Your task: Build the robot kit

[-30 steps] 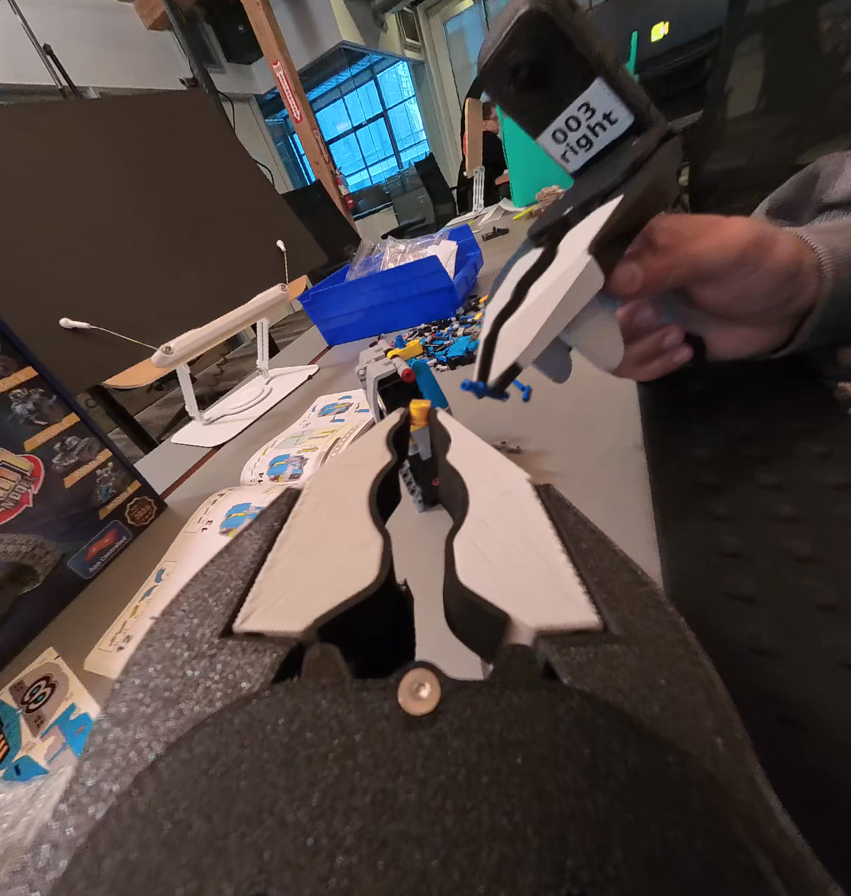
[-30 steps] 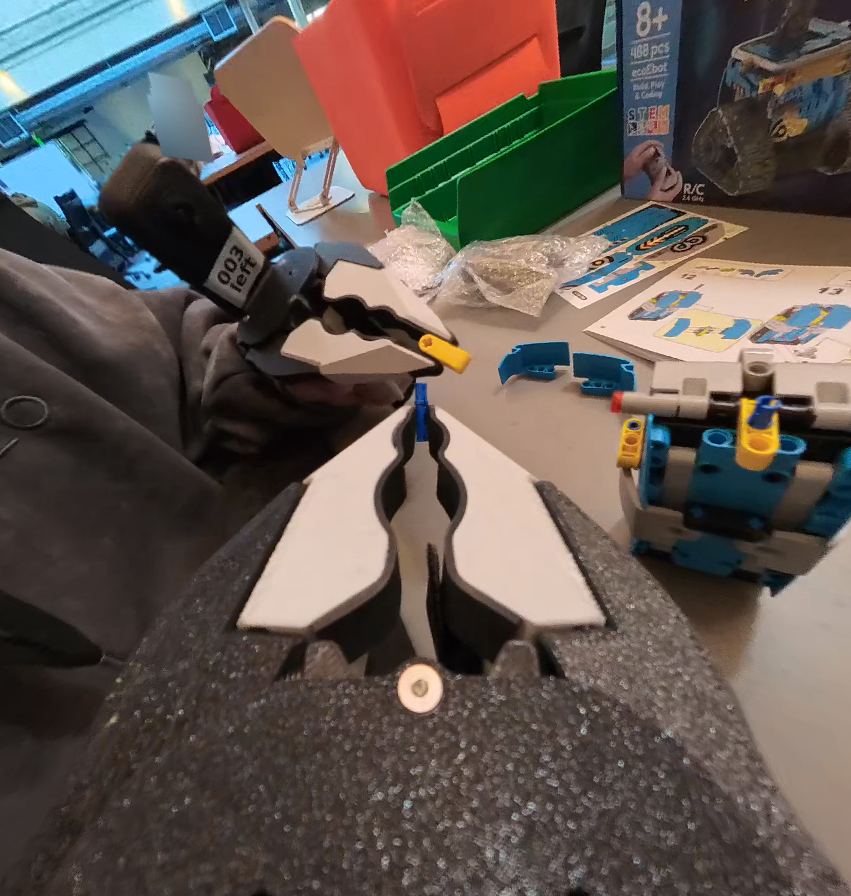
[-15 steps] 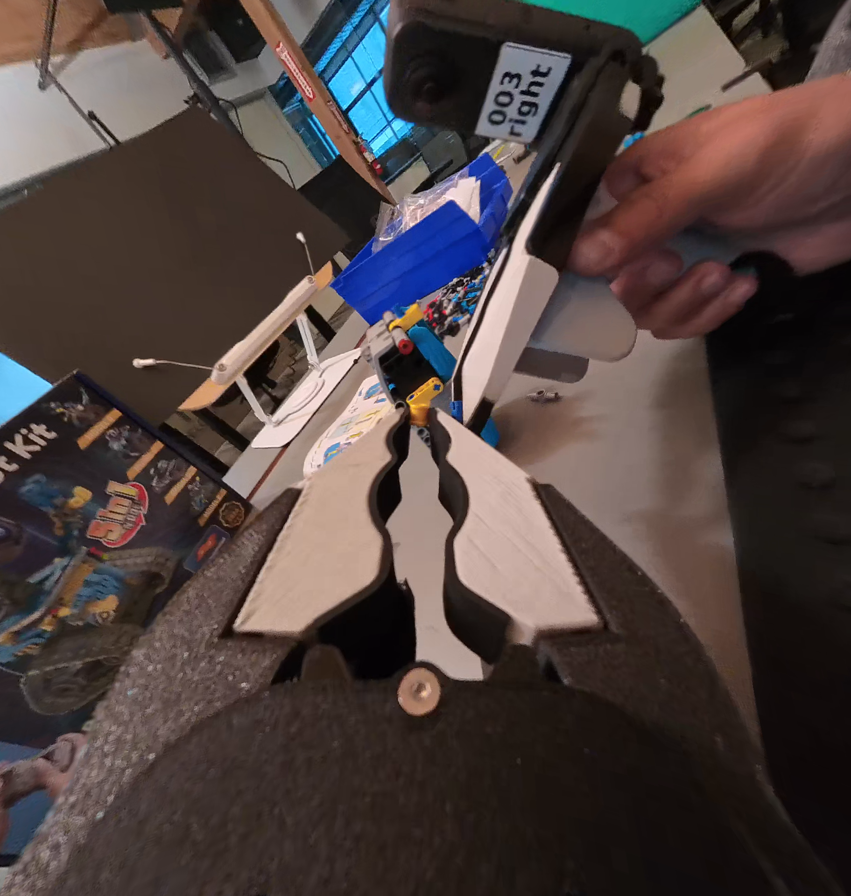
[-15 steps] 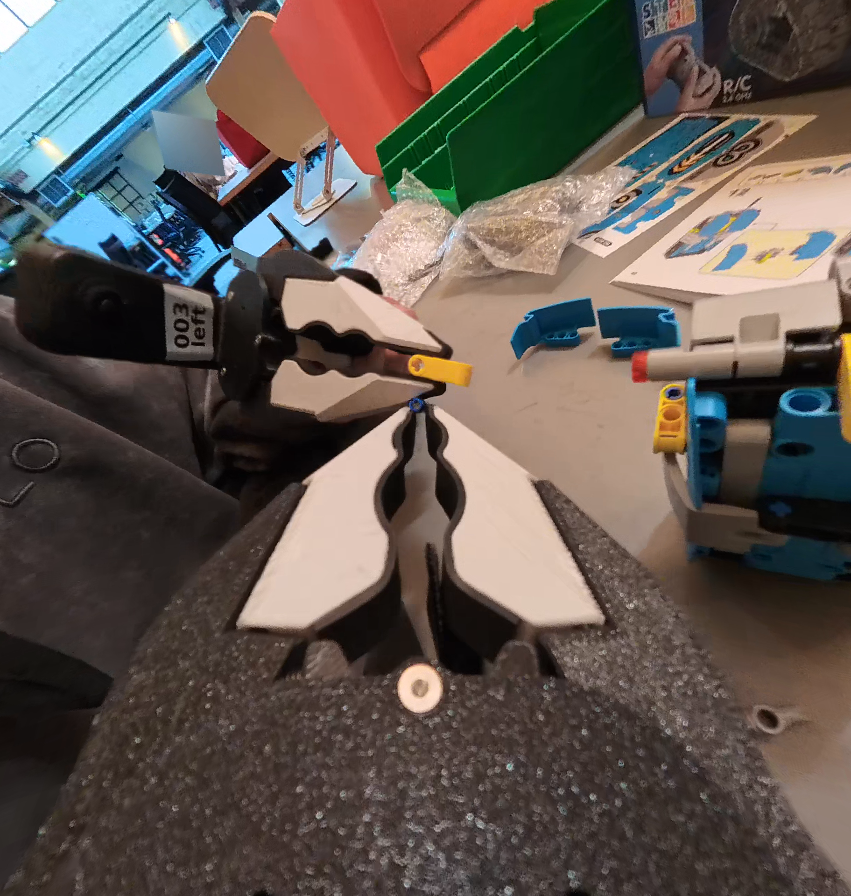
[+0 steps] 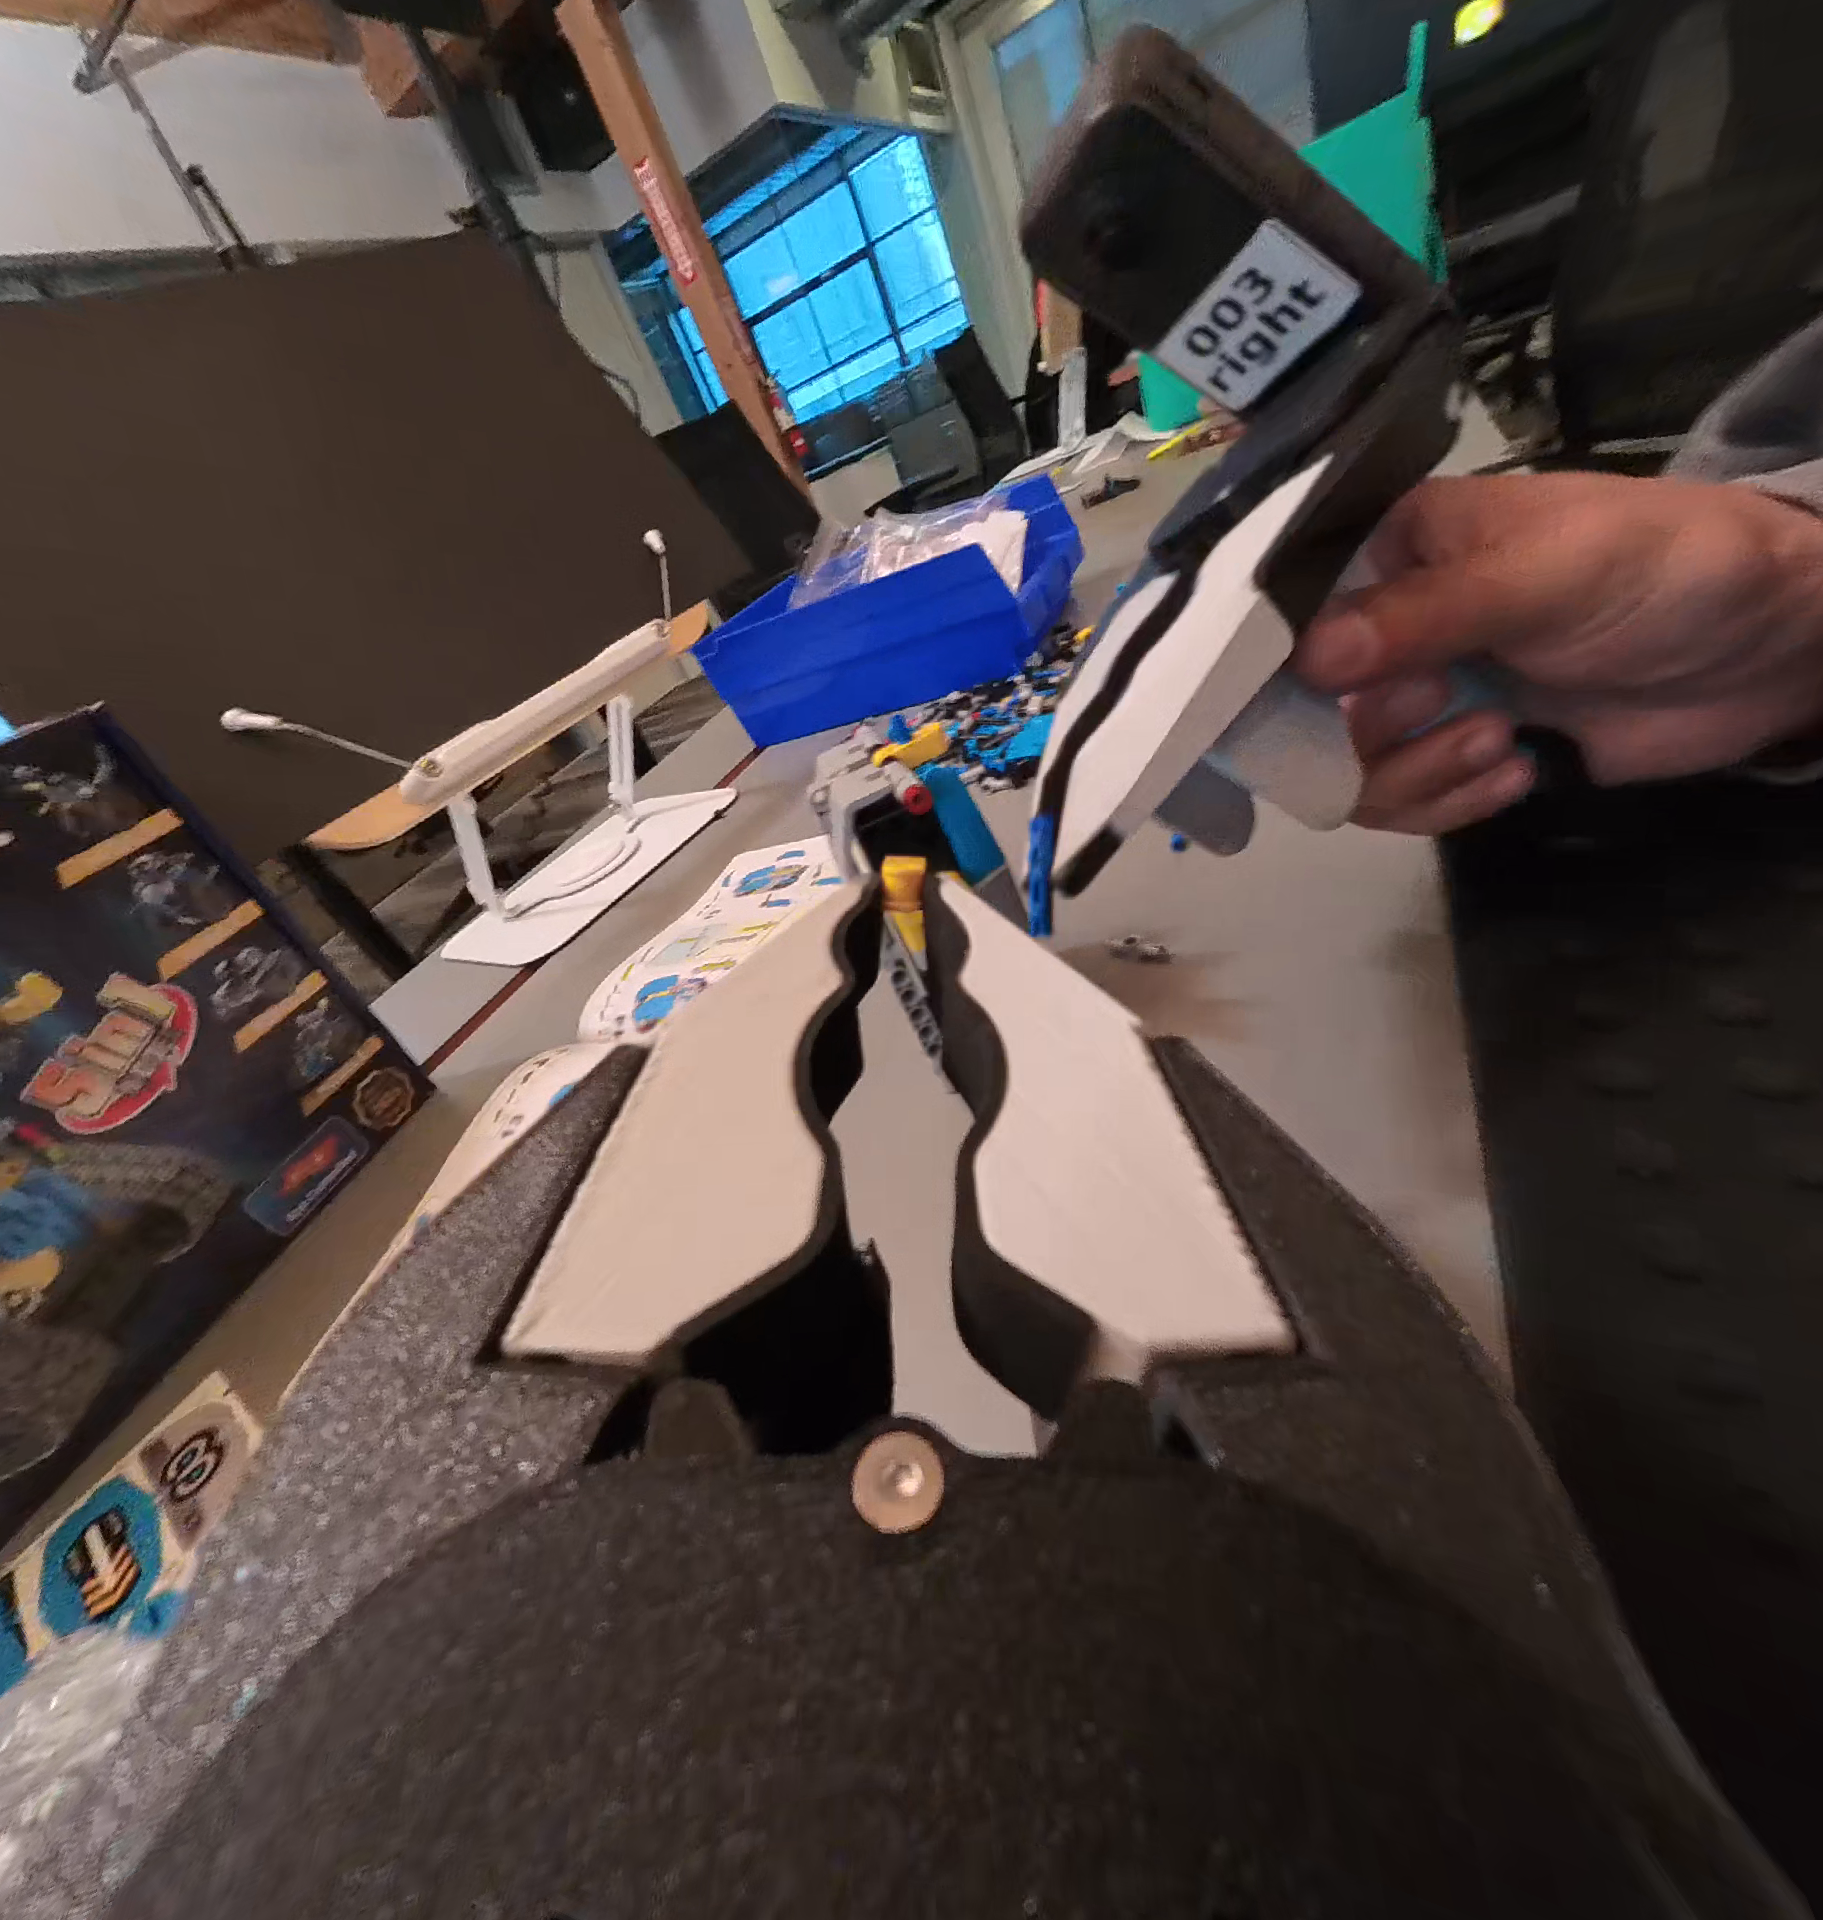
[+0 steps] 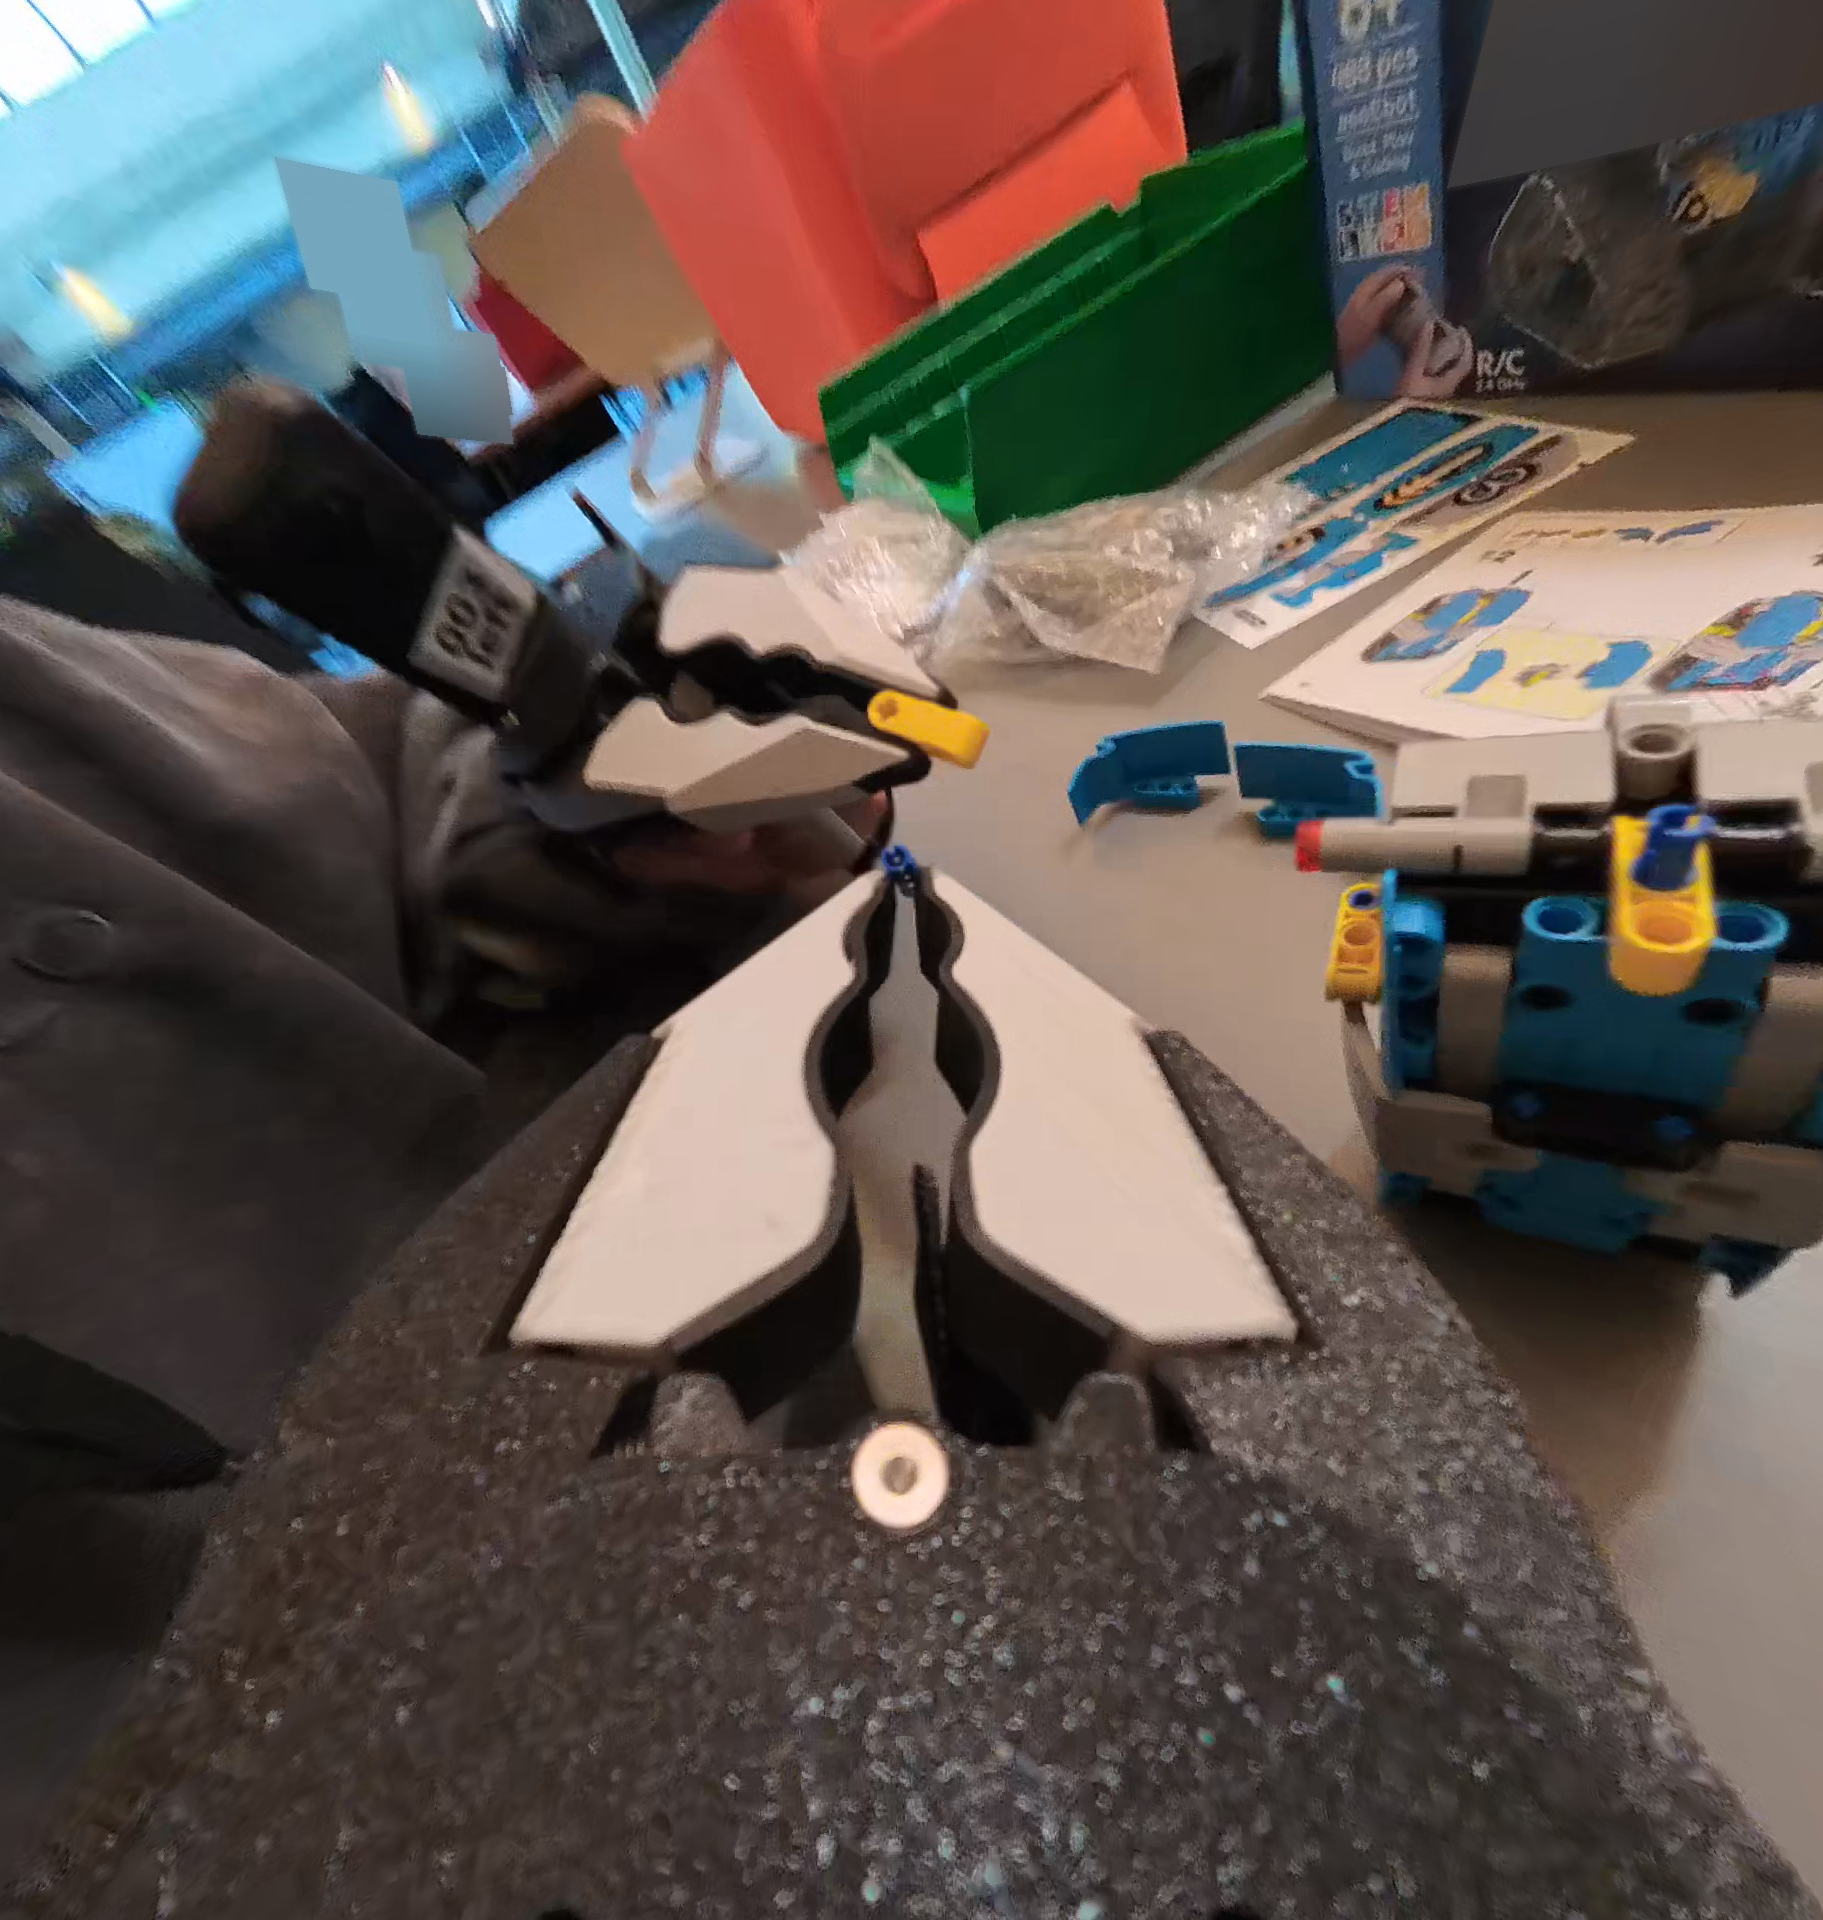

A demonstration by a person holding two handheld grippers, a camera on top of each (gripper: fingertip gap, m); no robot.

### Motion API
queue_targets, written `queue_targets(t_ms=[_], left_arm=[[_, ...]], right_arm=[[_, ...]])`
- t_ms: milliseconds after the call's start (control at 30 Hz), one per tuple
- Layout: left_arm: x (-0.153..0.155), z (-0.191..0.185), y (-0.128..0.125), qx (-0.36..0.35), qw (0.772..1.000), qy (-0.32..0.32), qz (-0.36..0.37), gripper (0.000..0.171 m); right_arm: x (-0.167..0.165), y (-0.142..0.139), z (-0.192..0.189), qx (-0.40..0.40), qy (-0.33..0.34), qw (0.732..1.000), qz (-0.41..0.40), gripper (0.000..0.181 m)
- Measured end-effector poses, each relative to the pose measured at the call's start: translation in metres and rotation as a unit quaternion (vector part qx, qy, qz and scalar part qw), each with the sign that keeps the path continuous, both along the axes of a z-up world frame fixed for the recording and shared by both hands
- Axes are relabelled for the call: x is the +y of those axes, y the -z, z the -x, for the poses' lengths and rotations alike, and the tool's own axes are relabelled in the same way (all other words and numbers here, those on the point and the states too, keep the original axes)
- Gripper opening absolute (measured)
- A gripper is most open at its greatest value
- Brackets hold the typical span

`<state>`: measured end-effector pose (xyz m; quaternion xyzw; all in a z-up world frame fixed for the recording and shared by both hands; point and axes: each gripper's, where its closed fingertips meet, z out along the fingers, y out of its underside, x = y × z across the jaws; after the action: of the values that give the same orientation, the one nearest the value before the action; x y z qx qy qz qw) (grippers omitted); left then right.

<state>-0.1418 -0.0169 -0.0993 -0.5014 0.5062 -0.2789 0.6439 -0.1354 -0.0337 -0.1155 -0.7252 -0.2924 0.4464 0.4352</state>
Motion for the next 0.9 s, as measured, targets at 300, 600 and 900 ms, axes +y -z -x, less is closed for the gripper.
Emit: queue_targets(t_ms=[300,600,900], left_arm=[[-0.018,-0.01,0.016,0.047,0.998,0.031,-0.031,0.006],[-0.018,-0.013,0.025,0.07,0.996,0.023,-0.039,0.006],[-0.017,-0.015,0.032,0.113,0.988,-0.013,-0.108,0.006]], right_arm=[[-0.004,0.015,0.005,-0.099,0.005,0.993,-0.065,0.004],[-0.003,0.022,0.005,-0.126,0.01,0.99,-0.063,0.005],[0.0,0.03,0.003,-0.205,0.037,0.97,-0.122,0.005]])
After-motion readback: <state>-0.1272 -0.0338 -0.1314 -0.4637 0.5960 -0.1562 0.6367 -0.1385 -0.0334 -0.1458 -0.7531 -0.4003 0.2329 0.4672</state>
